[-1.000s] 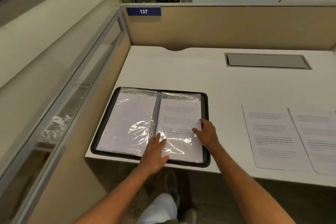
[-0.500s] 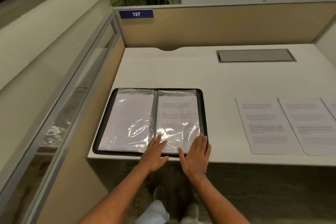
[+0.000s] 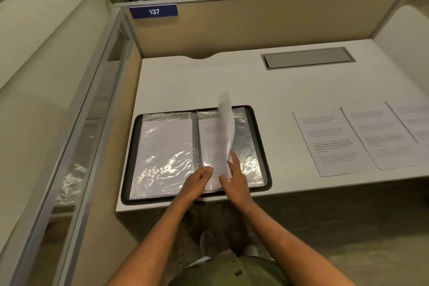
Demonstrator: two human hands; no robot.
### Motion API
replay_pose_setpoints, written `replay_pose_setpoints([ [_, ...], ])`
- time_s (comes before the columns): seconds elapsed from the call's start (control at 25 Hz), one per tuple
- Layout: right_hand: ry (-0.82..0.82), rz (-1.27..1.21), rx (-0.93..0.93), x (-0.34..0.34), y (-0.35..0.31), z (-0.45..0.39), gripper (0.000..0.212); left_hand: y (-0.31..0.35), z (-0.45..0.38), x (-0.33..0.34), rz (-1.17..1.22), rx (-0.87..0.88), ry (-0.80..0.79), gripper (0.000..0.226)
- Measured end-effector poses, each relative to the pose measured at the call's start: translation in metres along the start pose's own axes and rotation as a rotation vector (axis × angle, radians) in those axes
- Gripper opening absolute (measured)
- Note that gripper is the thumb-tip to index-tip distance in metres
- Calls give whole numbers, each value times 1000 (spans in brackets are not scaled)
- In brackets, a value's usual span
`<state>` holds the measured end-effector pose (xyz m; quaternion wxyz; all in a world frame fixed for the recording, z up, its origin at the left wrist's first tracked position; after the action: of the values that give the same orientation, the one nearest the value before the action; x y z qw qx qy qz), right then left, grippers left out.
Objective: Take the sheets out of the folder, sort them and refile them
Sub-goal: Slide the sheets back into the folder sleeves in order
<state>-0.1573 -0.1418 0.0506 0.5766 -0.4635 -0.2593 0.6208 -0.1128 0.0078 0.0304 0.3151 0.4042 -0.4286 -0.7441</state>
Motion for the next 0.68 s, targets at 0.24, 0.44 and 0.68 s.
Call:
replay_pose_setpoints([
  [0.24, -131, 188, -44, 57, -34, -6, 95, 4, -1, -55, 481, -145, 152, 62],
  [0.44, -334, 397, -109, 106, -49, -9, 111, -18, 8, -105, 698, -200, 299, 76],
  [0.68, -404, 635, -149, 145, -37, -21, 117, -53, 30, -135, 803, -272, 376, 75],
])
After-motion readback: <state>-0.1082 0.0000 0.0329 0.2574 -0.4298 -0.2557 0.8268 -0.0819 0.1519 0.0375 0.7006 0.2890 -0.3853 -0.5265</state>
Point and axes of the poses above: each hand's wrist, its own z-axis away from the middle knuckle, its own x-axis out of the palm, y = z × x, the point moved 5 cm from there along -z, towards the middle knuckle, and after that the axes turned 14 degrees about x, right-handed, at the moved point
